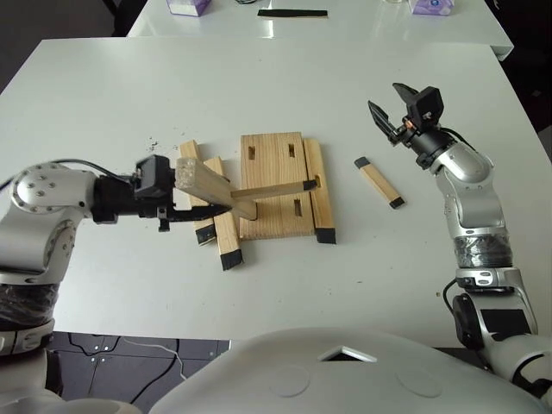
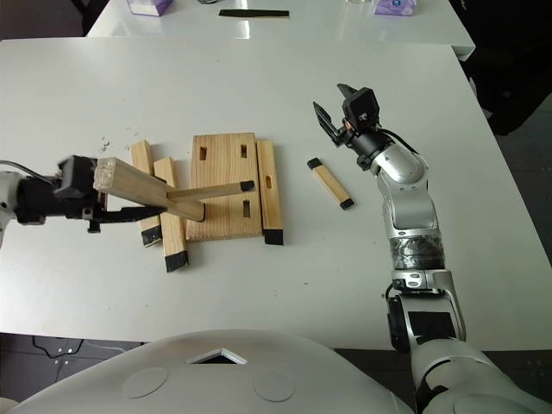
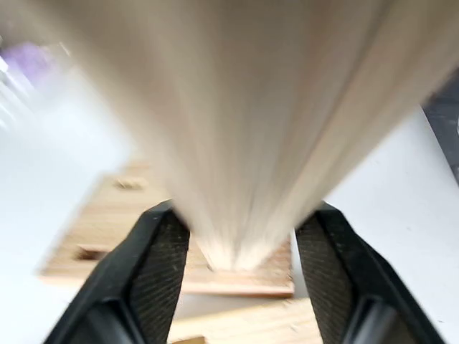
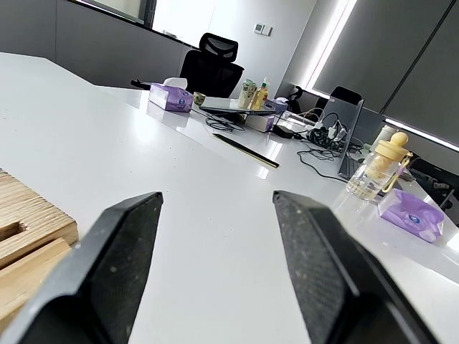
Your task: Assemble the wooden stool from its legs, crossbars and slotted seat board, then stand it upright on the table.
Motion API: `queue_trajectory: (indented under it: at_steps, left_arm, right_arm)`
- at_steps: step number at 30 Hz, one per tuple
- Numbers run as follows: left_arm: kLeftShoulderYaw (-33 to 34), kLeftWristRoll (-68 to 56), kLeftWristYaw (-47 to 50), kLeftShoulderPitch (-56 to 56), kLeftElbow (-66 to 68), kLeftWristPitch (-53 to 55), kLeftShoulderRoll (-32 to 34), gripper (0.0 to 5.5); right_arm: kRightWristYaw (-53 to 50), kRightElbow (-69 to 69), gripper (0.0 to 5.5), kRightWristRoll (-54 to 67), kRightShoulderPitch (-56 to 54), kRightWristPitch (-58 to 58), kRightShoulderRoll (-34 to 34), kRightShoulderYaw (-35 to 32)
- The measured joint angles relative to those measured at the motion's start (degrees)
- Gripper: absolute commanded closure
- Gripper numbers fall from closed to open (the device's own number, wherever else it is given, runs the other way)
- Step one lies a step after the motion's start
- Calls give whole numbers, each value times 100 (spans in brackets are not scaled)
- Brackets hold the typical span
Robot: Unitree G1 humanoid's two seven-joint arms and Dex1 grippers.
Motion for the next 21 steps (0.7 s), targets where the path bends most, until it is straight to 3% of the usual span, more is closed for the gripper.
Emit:
queue_trajectory:
  at_steps: [3,12,15,21]
  left_arm:
    - [3,4,3,-63,-8,101,0,207]
    - [394,1136,473,435,811,-415,299,207]
    - [781,1225,1436,533,1066,-246,-117,207]
    - [1305,789,3875,716,371,889,-1832,207]
  right_arm:
    - [-70,0,266,-1,34,-1,1,-7]
    - [-346,-168,266,-7,295,-1,55,-40]
    - [-451,-204,266,-11,341,-7,107,-43]
    - [-644,-149,266,-37,326,-42,142,-174]
